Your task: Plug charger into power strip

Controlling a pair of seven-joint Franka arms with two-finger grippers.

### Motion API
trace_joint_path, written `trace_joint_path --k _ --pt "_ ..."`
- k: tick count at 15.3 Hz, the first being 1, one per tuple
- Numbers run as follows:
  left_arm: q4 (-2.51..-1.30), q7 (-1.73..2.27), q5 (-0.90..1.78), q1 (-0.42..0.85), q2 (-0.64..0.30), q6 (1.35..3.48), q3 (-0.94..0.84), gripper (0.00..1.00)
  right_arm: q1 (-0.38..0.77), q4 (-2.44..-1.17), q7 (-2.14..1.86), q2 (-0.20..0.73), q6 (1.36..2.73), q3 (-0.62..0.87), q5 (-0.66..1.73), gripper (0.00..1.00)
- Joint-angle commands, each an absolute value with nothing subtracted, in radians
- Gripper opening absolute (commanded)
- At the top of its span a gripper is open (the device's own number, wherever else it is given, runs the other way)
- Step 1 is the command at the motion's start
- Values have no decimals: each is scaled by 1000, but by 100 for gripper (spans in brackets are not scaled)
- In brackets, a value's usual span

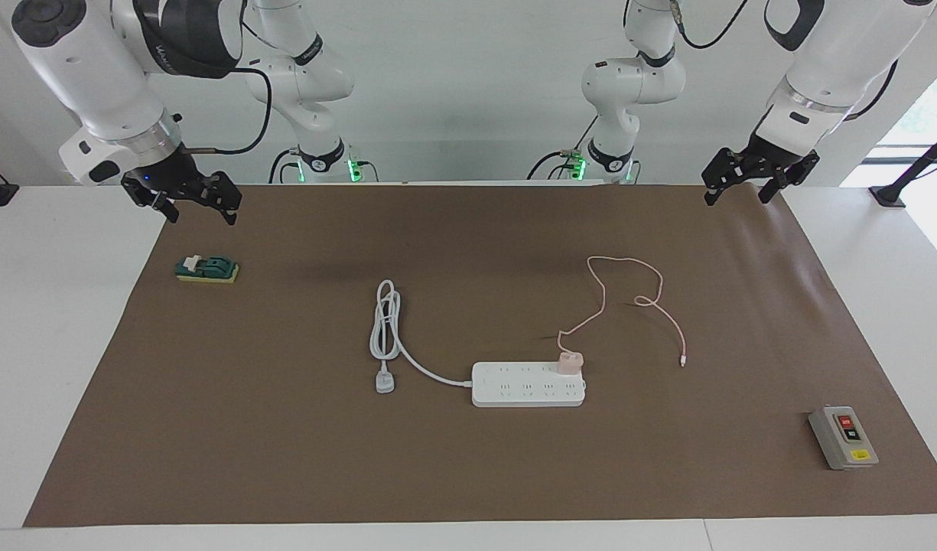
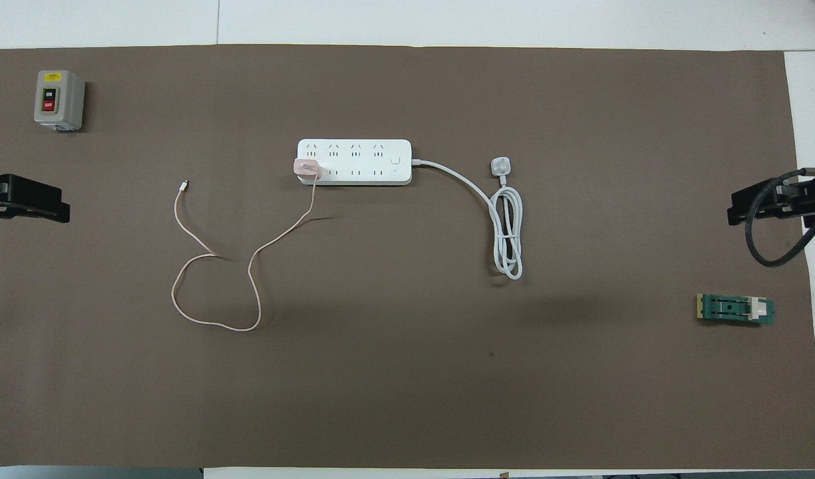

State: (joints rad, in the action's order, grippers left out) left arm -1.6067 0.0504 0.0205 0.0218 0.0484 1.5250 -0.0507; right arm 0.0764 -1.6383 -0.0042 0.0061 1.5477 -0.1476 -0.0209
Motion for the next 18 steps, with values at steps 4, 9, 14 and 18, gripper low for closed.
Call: trace_joint_path --k 4,9,14,18 --pt "-1646 83 11 44 87 1488 -41 100 77 -1638 -23 -5 1534 -150 -18 100" --pt "-1644 101 -9 46 87 1470 -51 100 77 -1638 -23 -5 1534 -150 -18 100" --pt "-1646 94 -9 43 94 1471 -51 100 77 -1638 -23 -5 1534 -150 -18 100" --pt "-1646 92 -8 43 95 1471 -51 100 75 -1638 -23 -5 1534 -150 -18 100"
